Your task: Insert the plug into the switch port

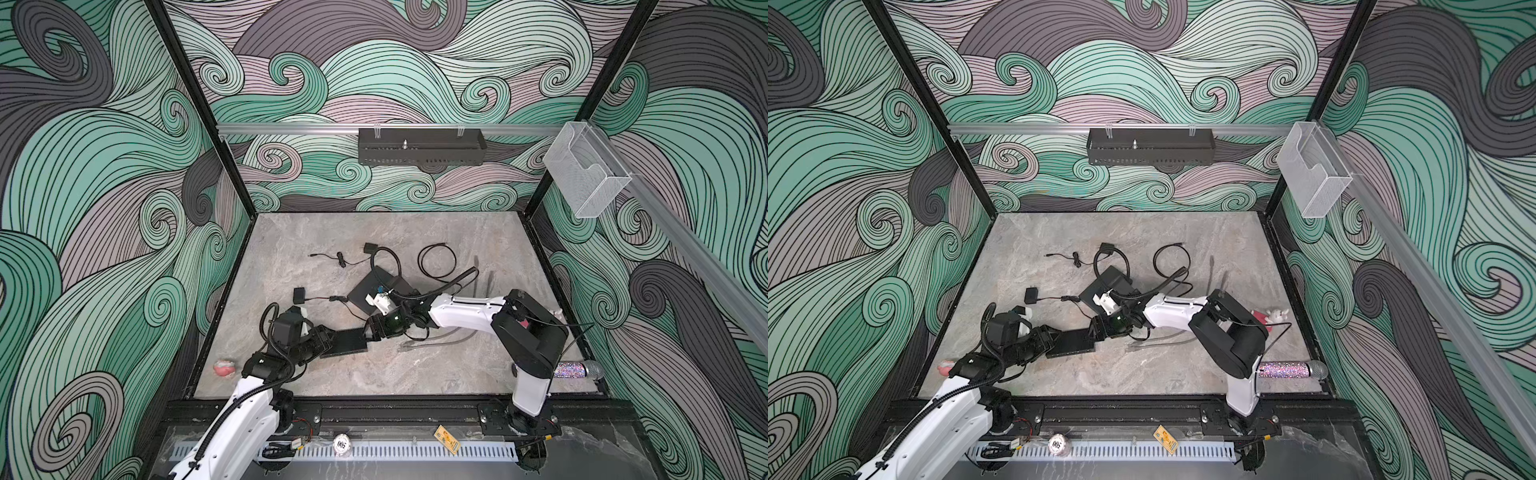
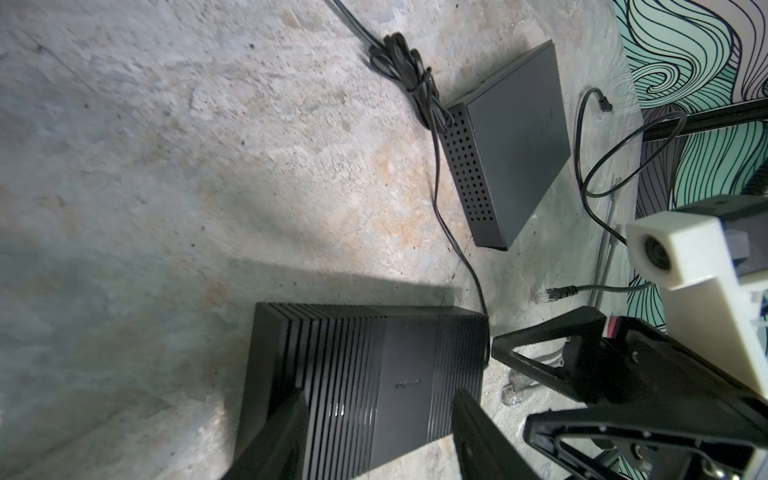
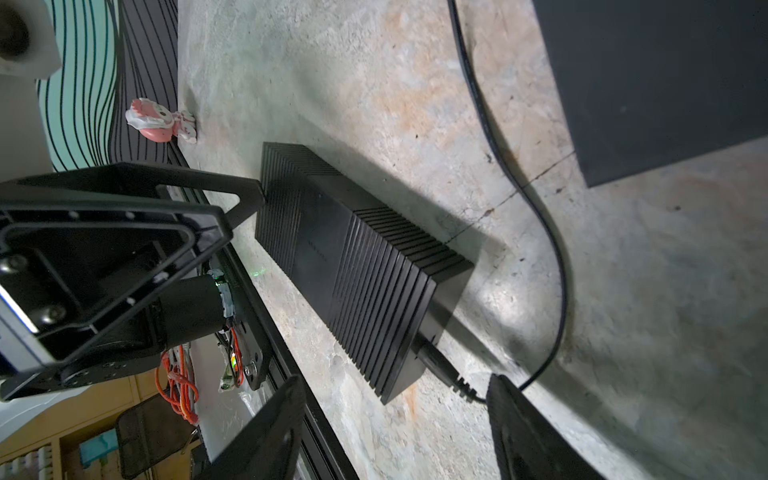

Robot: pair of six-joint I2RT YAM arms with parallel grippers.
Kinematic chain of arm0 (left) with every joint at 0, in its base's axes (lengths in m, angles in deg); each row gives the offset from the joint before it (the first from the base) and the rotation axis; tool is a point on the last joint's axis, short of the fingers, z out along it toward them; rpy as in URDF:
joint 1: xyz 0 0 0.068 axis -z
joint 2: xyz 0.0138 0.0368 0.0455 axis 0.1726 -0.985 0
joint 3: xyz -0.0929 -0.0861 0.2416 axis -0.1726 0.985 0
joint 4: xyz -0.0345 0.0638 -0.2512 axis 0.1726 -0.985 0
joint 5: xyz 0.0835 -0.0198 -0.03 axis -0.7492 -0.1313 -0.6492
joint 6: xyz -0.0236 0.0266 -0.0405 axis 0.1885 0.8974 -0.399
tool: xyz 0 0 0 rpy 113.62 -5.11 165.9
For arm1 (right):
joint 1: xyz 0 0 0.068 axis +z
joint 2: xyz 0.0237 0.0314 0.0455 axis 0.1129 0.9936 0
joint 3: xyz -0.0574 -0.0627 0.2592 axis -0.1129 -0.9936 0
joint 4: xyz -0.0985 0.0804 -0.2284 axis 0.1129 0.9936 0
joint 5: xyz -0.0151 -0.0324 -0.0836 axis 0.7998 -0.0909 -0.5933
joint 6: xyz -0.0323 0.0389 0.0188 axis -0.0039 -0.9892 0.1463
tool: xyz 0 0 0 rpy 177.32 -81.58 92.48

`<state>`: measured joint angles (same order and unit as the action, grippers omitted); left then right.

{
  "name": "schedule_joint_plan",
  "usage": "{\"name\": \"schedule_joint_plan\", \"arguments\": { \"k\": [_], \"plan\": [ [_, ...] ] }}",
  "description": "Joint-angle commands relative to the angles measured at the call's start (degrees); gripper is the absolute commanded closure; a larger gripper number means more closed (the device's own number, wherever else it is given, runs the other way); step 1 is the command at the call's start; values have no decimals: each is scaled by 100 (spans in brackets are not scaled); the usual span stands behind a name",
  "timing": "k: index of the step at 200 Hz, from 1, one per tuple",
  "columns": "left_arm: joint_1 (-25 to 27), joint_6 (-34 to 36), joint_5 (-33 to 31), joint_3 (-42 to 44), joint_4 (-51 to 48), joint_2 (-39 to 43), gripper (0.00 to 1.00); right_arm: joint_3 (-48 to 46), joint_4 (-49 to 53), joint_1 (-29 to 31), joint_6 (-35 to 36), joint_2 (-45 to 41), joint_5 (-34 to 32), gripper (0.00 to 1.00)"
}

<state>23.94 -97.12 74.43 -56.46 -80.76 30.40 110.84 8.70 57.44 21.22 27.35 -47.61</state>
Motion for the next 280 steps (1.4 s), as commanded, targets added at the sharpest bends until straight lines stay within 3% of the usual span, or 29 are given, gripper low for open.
{"name": "schedule_joint_plan", "arguments": {
  "k": [1,73,198,280],
  "plan": [
    [15,95,6,44,-328,146,41,190,83,43,36,7,-48,30],
    [20,-86,-570,82,-916,816,31,387,-7,177,-63,227,-11,30],
    [16,-160,712,369,-107,227,33,1042,-193,221,-266,932,407,30],
    [15,-300,658,551,-1013,1382,33,2630,215,618,-334,1977,860,30]
  ]
}}
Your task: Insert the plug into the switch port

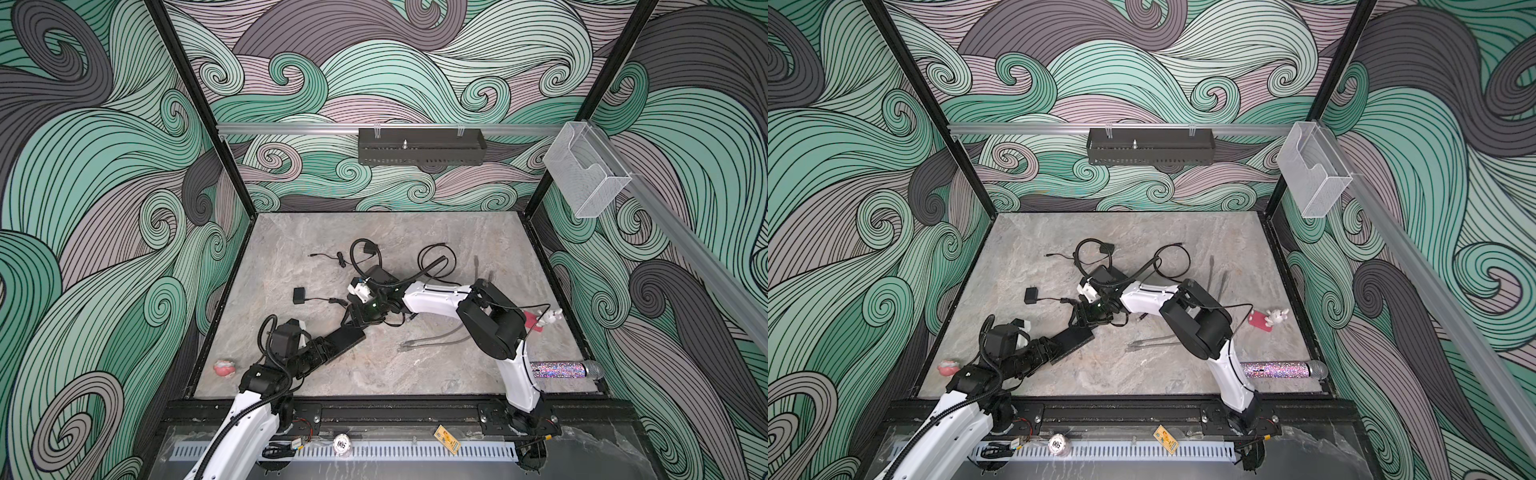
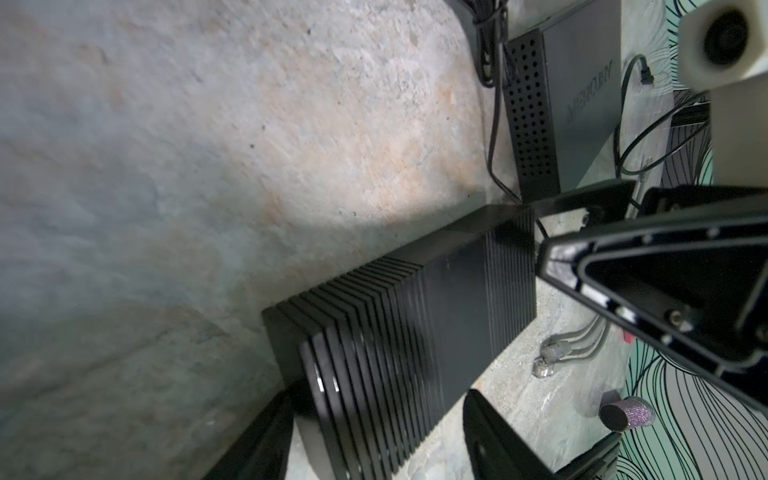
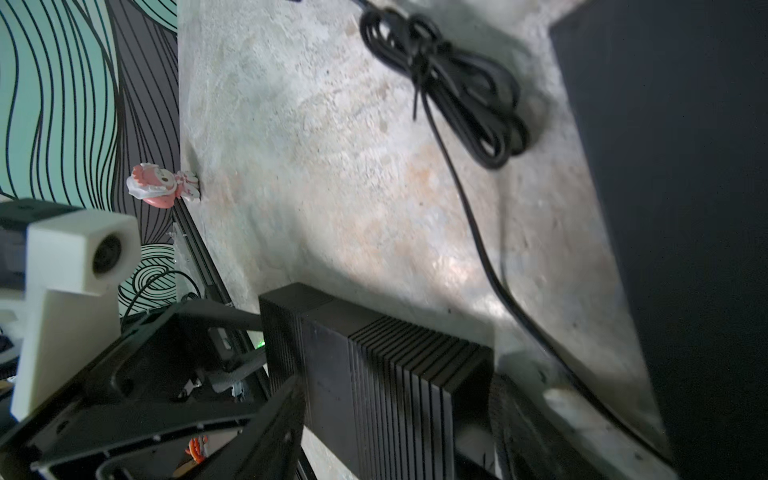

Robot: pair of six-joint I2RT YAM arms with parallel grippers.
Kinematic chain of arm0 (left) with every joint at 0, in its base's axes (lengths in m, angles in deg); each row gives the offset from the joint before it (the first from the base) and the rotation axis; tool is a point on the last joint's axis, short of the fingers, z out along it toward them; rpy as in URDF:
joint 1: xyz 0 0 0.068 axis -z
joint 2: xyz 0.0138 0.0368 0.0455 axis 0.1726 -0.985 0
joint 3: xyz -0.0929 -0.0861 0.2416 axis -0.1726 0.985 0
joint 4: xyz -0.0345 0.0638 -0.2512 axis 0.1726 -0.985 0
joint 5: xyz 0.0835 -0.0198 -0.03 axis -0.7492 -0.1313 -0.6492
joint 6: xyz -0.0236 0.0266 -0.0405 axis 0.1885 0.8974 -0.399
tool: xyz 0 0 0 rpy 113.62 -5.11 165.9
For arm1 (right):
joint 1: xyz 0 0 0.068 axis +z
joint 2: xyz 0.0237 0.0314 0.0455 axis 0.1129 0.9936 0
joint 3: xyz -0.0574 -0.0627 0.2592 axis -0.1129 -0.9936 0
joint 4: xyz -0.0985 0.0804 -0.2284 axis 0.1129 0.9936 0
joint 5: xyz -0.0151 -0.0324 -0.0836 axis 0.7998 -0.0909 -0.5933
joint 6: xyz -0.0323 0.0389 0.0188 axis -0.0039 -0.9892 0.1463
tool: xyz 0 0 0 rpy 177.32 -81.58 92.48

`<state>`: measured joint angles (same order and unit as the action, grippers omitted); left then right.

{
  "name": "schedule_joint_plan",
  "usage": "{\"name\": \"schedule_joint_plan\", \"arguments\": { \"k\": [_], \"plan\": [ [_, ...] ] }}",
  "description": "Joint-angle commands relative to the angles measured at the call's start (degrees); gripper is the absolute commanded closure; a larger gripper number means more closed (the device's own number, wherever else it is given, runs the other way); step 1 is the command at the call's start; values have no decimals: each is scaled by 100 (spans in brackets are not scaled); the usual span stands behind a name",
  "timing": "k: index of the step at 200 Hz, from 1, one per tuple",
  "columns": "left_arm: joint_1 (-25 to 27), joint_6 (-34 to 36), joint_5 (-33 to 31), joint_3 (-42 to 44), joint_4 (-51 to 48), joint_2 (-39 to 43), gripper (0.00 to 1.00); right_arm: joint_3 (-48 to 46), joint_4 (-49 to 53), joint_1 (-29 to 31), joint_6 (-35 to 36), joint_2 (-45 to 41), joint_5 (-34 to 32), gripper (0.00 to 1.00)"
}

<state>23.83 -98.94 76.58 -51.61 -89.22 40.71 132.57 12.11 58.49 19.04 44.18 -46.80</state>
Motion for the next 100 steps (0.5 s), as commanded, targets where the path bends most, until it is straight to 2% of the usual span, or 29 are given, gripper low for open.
{"name": "schedule_joint_plan", "arguments": {
  "k": [1,57,100],
  "plan": [
    [30,-119,445,68,-178,367,33,479,-115,517,-117,308,784,30],
    [28,-295,352,198,-748,1161,33,1752,306,834,-192,1071,1001,30],
    [26,-319,288,213,-966,1514,34,2189,502,866,-173,1278,1054,30]
  ]
}}
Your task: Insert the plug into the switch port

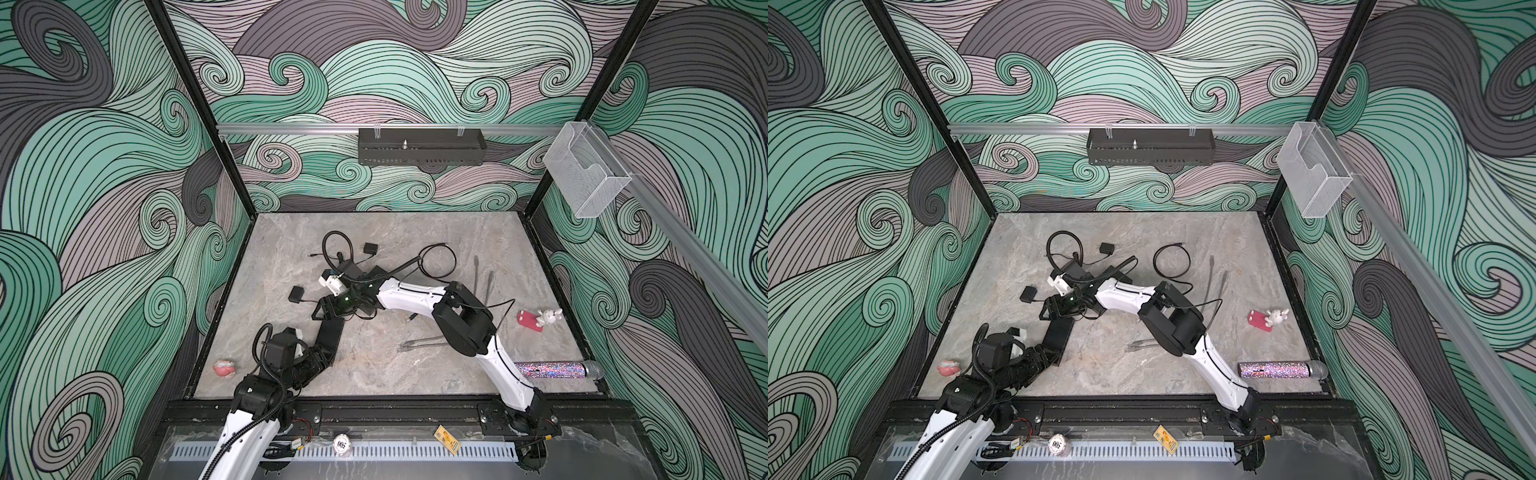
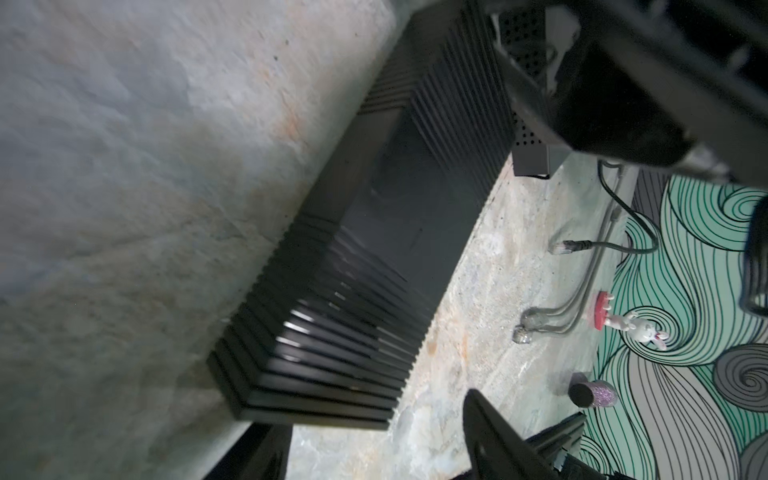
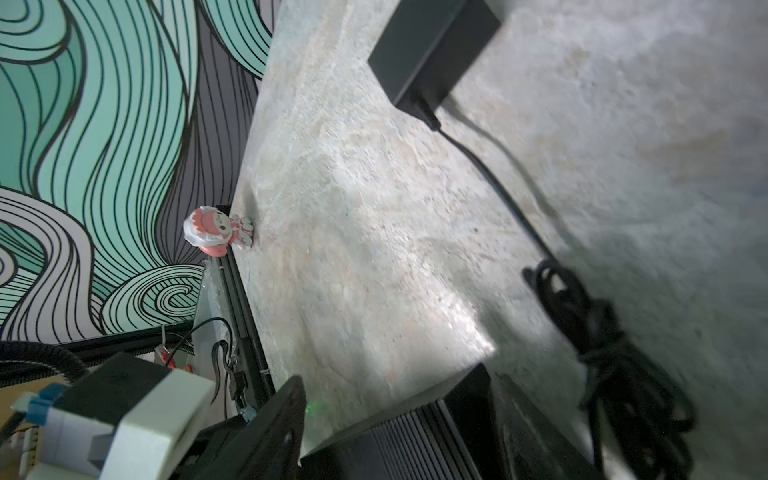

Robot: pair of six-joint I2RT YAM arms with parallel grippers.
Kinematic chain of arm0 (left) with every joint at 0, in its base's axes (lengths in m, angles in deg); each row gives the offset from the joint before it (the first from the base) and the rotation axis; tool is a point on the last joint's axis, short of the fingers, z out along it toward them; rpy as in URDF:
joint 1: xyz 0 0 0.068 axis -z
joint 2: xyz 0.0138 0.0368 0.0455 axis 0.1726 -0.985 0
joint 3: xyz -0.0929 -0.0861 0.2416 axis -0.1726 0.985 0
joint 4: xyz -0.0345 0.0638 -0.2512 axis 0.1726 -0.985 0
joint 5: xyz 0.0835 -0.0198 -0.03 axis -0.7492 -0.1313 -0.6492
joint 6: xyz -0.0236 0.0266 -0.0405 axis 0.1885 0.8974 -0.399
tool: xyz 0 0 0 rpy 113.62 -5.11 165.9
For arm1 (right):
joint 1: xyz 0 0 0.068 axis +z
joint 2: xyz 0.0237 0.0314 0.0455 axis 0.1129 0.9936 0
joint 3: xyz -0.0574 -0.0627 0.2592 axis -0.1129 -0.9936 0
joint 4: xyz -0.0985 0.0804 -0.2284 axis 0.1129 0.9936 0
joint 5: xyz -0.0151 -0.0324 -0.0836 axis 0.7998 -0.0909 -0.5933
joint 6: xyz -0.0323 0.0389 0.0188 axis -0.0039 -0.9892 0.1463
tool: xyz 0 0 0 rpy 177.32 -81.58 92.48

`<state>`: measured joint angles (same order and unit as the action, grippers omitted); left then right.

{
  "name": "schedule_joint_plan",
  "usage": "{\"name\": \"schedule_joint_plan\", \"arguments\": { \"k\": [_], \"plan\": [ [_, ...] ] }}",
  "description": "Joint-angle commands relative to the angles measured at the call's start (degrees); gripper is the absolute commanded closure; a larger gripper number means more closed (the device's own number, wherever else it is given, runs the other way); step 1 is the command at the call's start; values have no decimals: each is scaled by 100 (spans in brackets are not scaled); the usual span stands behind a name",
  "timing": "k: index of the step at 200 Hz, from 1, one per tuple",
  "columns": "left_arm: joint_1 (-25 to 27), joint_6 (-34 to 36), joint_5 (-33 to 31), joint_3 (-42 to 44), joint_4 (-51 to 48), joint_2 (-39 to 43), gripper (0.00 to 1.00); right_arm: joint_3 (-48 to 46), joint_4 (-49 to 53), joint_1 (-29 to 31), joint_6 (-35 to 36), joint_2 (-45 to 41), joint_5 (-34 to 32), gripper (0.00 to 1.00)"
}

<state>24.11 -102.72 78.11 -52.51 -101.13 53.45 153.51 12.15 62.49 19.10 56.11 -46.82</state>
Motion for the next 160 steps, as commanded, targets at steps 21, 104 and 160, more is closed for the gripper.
{"name": "schedule_joint_plan", "arguments": {
  "k": [21,104,160],
  "plan": [
    [4,44,143,297,205,274,33,-45,525,408,-54,-82,949,28],
    [4,-242,447,297,728,15,33,-1338,806,-464,655,-1463,495,23],
    [14,-506,743,67,1112,-135,34,-1828,648,-513,725,-1716,430,24]
  ]
}}
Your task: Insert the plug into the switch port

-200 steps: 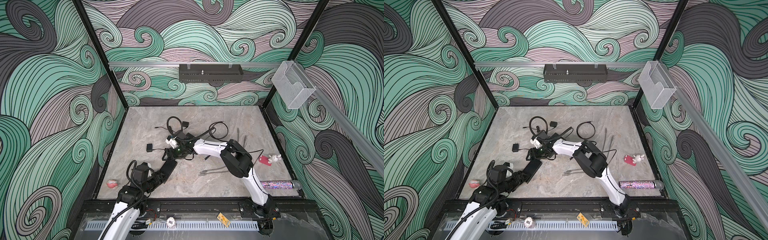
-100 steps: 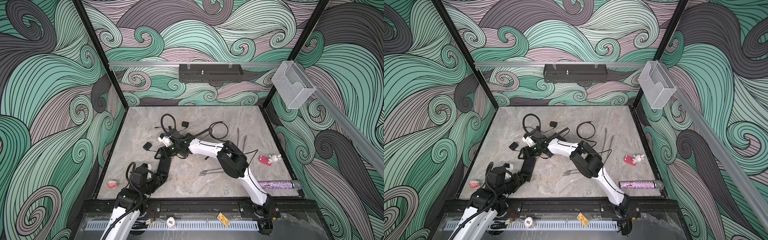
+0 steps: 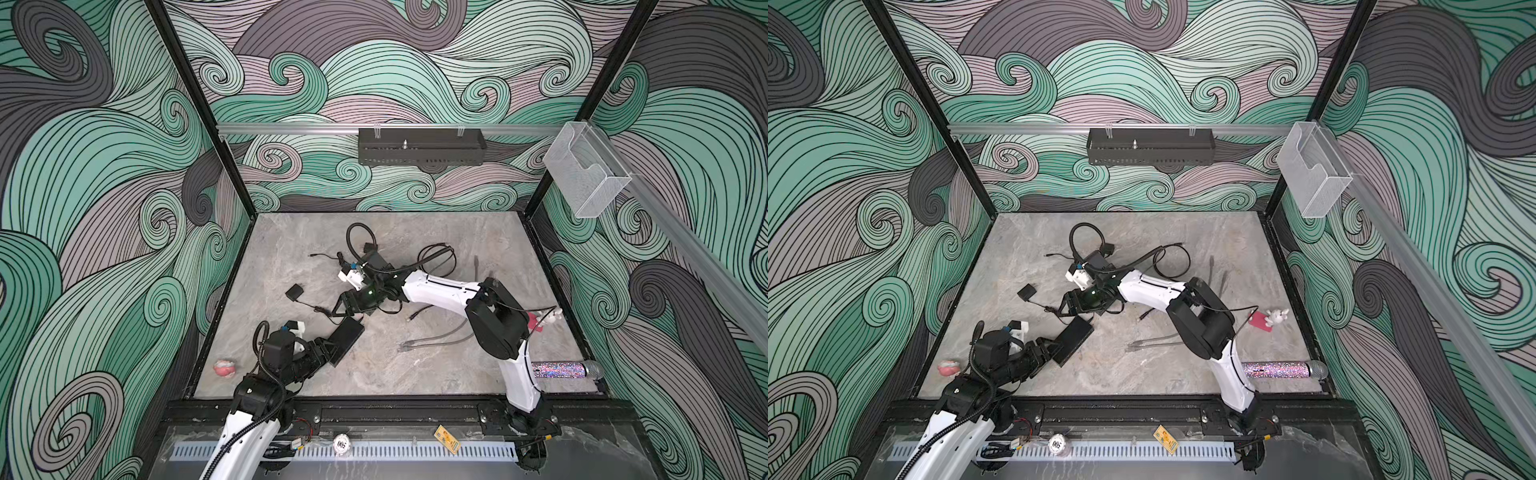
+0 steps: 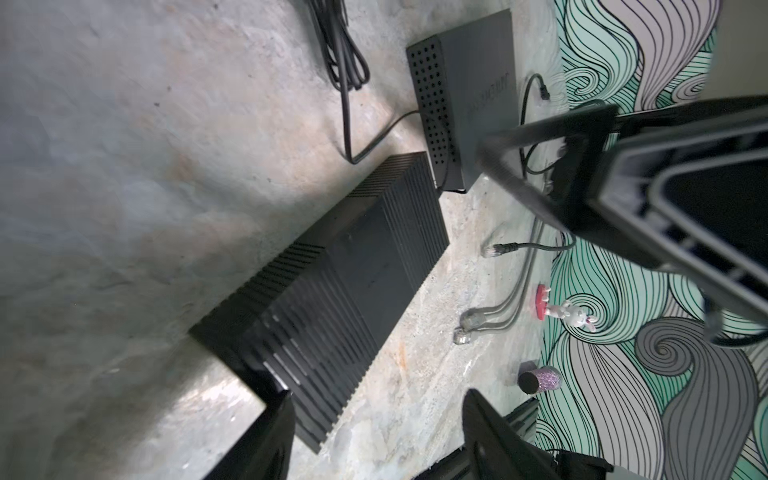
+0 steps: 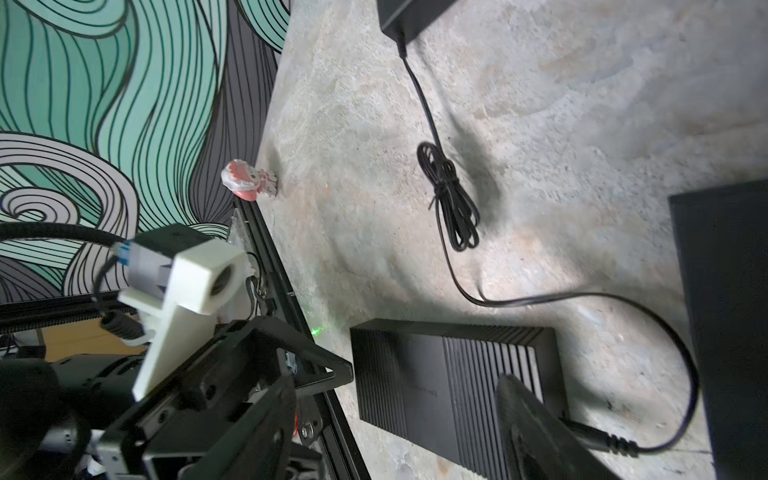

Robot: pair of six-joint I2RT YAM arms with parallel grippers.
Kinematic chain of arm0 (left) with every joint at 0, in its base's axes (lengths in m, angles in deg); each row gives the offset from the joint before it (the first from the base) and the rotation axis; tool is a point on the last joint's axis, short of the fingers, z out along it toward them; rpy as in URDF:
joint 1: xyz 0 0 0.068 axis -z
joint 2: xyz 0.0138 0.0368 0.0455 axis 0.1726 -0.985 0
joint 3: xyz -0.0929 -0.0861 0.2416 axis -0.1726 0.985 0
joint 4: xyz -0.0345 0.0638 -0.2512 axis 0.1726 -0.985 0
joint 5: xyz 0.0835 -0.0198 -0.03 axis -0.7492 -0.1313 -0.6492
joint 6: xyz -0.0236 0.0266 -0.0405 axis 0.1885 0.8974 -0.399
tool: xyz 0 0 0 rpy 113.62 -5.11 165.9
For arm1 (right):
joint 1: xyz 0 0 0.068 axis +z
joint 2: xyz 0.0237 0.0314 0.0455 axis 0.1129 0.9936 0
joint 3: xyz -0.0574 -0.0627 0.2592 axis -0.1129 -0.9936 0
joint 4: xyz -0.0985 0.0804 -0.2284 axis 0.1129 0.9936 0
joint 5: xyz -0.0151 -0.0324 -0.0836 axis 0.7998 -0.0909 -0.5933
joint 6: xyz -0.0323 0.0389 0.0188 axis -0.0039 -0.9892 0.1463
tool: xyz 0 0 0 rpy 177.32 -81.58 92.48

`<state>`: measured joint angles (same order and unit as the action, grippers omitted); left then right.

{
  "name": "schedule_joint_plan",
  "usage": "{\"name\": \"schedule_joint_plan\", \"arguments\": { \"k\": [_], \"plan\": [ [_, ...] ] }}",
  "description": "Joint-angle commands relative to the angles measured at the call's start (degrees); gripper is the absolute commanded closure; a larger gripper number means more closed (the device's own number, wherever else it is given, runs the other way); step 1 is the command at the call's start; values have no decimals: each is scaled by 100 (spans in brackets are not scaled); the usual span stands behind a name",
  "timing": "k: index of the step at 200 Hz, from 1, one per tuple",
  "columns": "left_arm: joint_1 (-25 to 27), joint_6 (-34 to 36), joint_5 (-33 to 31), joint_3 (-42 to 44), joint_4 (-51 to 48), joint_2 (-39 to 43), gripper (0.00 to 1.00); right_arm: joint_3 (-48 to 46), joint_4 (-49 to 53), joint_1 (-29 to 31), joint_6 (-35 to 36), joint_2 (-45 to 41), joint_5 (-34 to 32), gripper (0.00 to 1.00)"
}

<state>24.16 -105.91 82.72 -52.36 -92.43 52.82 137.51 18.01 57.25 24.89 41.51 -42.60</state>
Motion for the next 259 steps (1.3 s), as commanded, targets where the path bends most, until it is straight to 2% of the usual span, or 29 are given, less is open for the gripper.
{"name": "schedule_joint_plan", "arguments": {
  "k": [1,16,41,76,123,138,160,181,237,247,253,259],
  "plan": [
    [10,-191,281,42,245,-80,34,-239,67,12,152,-261,-1,24],
    [2,-208,169,-63,349,-146,34,-483,122,12,244,-562,-256,23],
    [8,-23,-368,-344,561,-551,34,-1048,255,13,327,-1156,-916,24],
    [3,536,-998,-832,1120,-1907,32,-1770,257,7,219,-1674,-1313,23],
    [3,1094,-1148,-1884,1587,-4103,32,-1643,325,-49,271,-1363,-916,23],
    [3,1270,-1185,-2261,1513,-4724,34,-1613,342,-73,312,-1368,-889,23],
    [3,1421,-1586,-2659,1192,-5482,34,-1624,376,-125,348,-1406,-787,23],
    [3,1445,-1795,-2859,1029,-5939,35,-1717,361,-221,351,-1483,-718,23],
    [-1,1334,-1799,-2900,1319,-6663,36,-2049,104,-495,305,-1574,-504,23],
    [-7,1307,-1839,-2968,1370,-6946,38,-2081,71,-514,298,-1565,-460,23],
    [-2,1283,-1863,-2983,1455,-7061,45,-2099,56,-523,302,-1555,-443,23],
    [-3,1254,-1882,-2980,1575,-7139,47,-2116,58,-531,314,-1549,-429,23]
  ]
}}
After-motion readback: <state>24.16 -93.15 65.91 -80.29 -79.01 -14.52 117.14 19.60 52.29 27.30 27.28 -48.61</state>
